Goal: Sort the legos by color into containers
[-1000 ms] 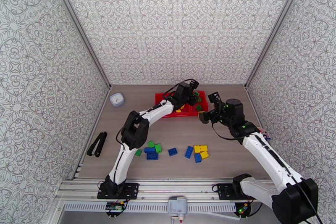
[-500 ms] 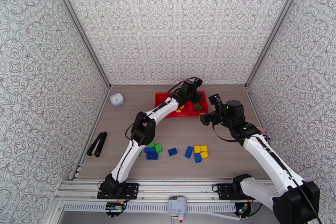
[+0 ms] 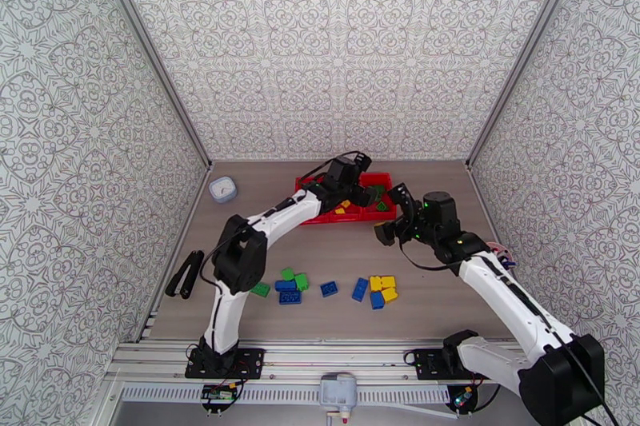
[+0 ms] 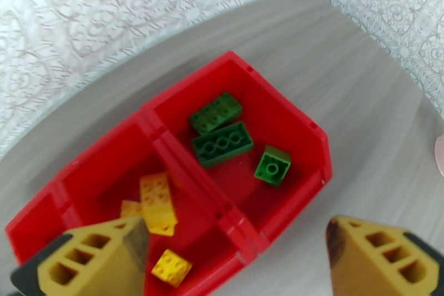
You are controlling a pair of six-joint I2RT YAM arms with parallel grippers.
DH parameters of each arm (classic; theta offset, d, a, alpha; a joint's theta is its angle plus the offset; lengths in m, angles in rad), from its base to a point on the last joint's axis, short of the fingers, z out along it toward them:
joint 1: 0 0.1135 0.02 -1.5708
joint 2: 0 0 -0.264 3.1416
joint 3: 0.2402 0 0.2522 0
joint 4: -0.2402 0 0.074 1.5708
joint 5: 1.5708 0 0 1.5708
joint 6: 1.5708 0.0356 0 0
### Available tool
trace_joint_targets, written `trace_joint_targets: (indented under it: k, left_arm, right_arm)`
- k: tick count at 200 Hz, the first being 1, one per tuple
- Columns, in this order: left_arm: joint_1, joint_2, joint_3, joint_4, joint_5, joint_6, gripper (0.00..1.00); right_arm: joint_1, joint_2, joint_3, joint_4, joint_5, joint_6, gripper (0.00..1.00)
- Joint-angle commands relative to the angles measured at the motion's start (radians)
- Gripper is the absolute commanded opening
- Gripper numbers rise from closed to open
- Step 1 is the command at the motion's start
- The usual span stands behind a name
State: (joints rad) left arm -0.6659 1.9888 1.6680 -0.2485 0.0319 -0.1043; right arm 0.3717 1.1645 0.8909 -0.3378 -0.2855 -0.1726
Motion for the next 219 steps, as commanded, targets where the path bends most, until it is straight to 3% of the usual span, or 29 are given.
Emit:
trace_joint_targets:
  k: [1, 13, 49, 102, 160, 219]
  left_arm:
    - [-0.001, -0.120, -0.149, 0.031, -0.098, -0.060, 0.93]
    - [0.003, -0.188, -0.234, 0.030, -0.139, -0.082, 0.99]
    - [0.038, -0.376, -0.443, -0.025, -0.231, -0.205, 1.00]
    - [0.172, -0.538, -0.624, -0.145, -0.232, -0.440, 1.00]
    - [0.306, -0.638, -0.711, -0.186, -0.207, -0.470, 1.00]
    - [0.378, -0.663, -0.733, -0.197, -0.170, -0.470, 1.00]
  right_arm:
    - [0.053, 0.031, 0.033, 0.024, -0.040, -0.072, 1.00]
    - [0.091, 0.046, 0.031, 0.032, -0.057, -0.104, 1.00]
    - [0.228, 0.123, 0.055, 0.009, -0.110, -0.263, 1.00]
    - [0.425, 0.358, 0.217, -0.162, -0.045, -0.479, 0.99]
    - [0.571, 0.623, 0.427, -0.302, 0.012, -0.637, 1.00]
    - [0.638, 0.829, 0.633, -0.398, 0.049, -0.713, 1.00]
